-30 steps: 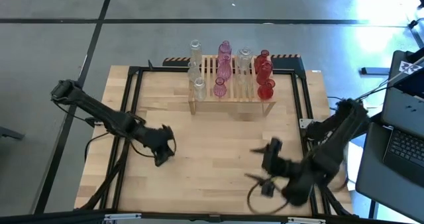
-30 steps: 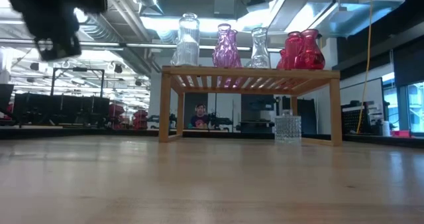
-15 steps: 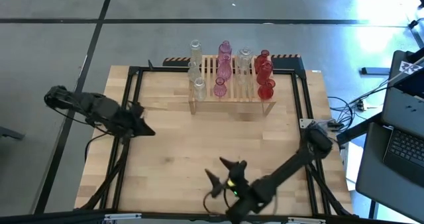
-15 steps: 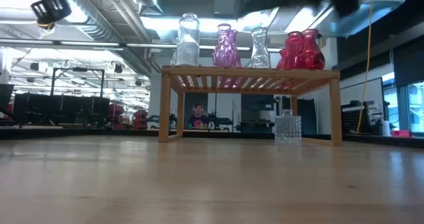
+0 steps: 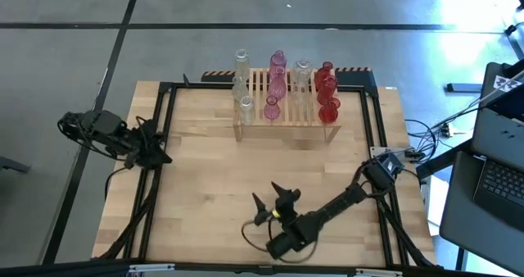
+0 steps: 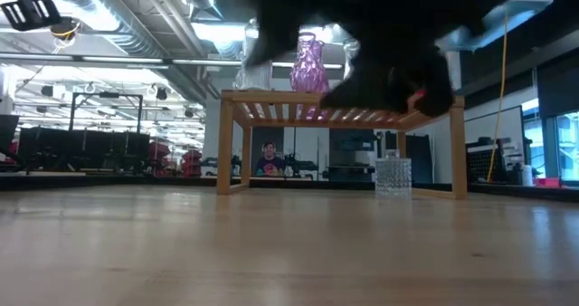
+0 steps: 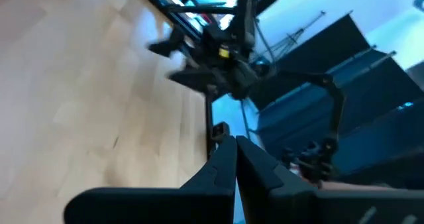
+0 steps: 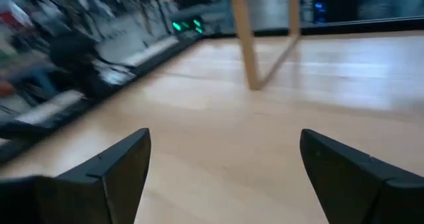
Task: Sort vases onto shelf
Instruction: Put the transparent vase on the shelf aligned with the other transparent vase
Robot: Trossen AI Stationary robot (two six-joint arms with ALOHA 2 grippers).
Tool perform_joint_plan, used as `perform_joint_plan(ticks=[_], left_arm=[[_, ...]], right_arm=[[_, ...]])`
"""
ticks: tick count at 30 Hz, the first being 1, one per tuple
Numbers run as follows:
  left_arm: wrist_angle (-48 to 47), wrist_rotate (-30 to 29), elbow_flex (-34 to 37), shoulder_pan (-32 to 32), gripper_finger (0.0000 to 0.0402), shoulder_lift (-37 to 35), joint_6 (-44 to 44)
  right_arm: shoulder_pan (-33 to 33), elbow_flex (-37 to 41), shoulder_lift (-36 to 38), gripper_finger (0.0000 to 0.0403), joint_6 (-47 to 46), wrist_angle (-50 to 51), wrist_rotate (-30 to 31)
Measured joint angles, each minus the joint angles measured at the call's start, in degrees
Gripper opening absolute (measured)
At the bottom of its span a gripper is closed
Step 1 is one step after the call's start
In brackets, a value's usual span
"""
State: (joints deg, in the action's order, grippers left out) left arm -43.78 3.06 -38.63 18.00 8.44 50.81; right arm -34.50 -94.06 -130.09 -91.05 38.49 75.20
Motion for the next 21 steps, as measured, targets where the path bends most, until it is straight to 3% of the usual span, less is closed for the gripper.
perform_joint_plan(ticks=[11, 21], left_arm=[[-4.32, 2.65, 0.02, 0.02, 0.0000, -1.37, 1.27], [-4.25, 0.16, 0.02, 0.02, 0.0000, -1.37, -1.07]], right_arm=[[5.03, 0.00, 3.89, 0.0335, -1.07, 15.98, -9.37], [-1.45, -0.07, 18.58, 0.0335, -2.14, 35.26, -14.35]])
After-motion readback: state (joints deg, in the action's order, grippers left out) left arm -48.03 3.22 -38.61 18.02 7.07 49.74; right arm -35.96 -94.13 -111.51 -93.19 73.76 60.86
